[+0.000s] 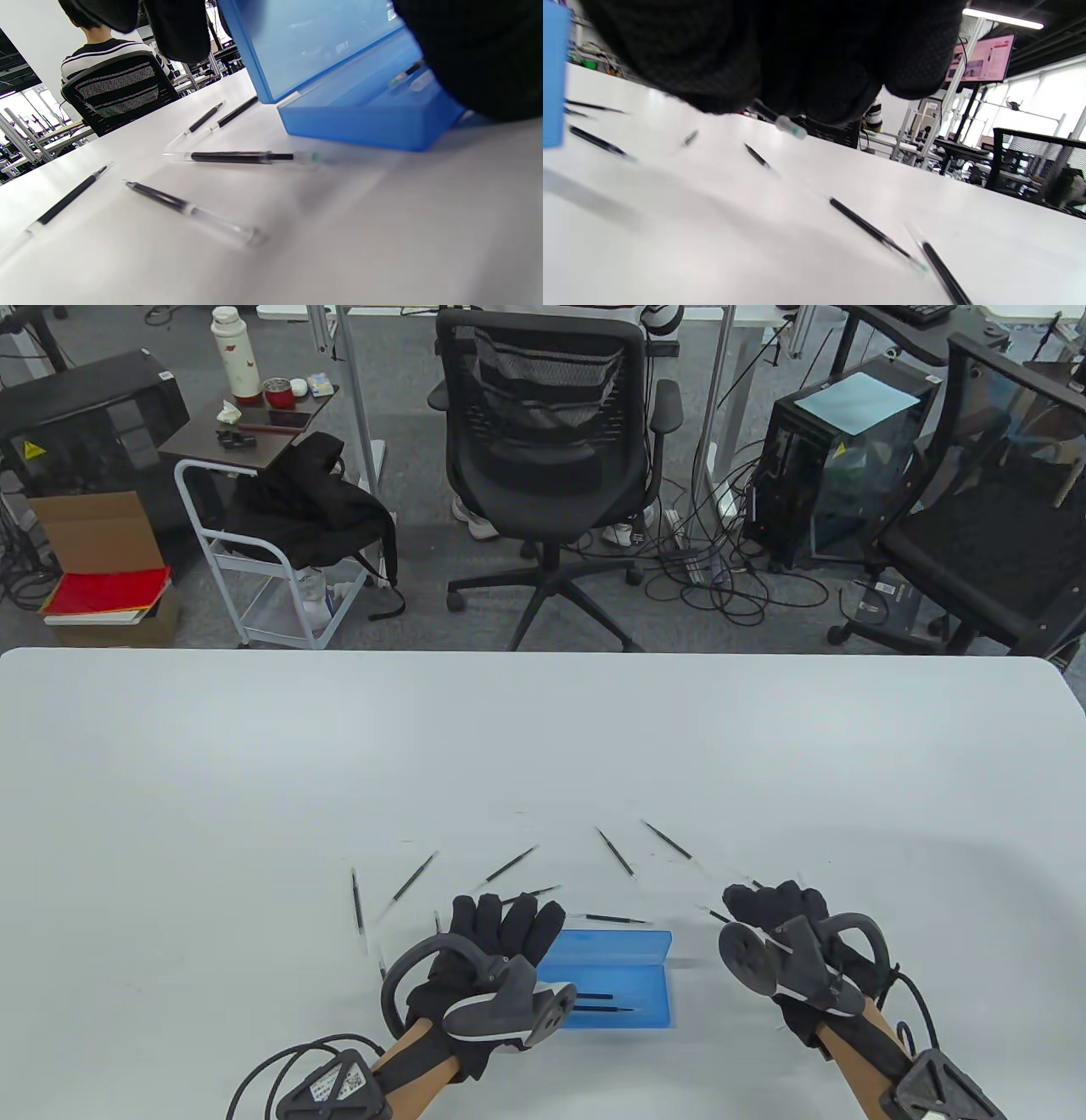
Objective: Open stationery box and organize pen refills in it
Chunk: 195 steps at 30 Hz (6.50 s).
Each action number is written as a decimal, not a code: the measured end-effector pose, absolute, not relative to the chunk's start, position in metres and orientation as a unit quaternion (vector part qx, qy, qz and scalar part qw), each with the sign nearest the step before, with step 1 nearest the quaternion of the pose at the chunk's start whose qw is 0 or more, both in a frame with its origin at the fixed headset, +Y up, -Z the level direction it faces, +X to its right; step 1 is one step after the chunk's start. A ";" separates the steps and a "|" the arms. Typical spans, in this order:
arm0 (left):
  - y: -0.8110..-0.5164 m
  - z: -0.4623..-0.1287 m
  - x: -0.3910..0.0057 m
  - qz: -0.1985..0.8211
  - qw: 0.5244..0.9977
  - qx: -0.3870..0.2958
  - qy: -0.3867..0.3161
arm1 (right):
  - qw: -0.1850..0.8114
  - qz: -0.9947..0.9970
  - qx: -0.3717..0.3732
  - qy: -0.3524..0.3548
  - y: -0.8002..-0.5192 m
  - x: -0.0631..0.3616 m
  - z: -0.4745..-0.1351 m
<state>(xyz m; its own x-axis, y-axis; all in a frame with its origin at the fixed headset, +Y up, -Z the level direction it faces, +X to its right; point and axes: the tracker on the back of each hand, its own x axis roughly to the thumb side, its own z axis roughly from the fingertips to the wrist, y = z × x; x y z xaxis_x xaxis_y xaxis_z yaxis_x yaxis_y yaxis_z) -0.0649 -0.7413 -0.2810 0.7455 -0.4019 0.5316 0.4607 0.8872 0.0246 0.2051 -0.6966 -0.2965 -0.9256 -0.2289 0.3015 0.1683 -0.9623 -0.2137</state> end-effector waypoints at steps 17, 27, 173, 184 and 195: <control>-0.742 -0.282 -0.065 -0.224 0.934 -0.056 -0.273 | 0.169 -0.920 -0.336 0.108 -0.724 0.090 -0.229; -0.743 -0.282 -0.066 -0.220 0.934 -0.054 -0.276 | 0.180 -0.917 -0.338 0.110 -0.740 0.064 -0.233; -0.743 -0.284 -0.068 -0.210 0.936 -0.059 -0.278 | 0.054 -0.946 -0.319 -0.021 -0.721 0.133 -0.382; -0.743 -0.284 -0.068 -0.211 0.936 -0.059 -0.275 | 0.041 -0.932 -0.361 -0.023 -0.739 0.130 -0.381; -0.743 -0.284 -0.068 -0.208 0.937 -0.059 -0.276 | 0.037 -0.927 -0.374 -0.011 -0.747 0.129 -0.381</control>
<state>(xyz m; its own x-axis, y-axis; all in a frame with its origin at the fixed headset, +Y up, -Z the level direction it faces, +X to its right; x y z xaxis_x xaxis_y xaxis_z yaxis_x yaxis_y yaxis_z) -0.0677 -0.7433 -0.2840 0.7611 -0.3578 0.5410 0.4226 0.9063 0.0051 0.1295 -0.7471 -0.3810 -0.7179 -0.0598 0.6936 0.0766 -0.9970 -0.0066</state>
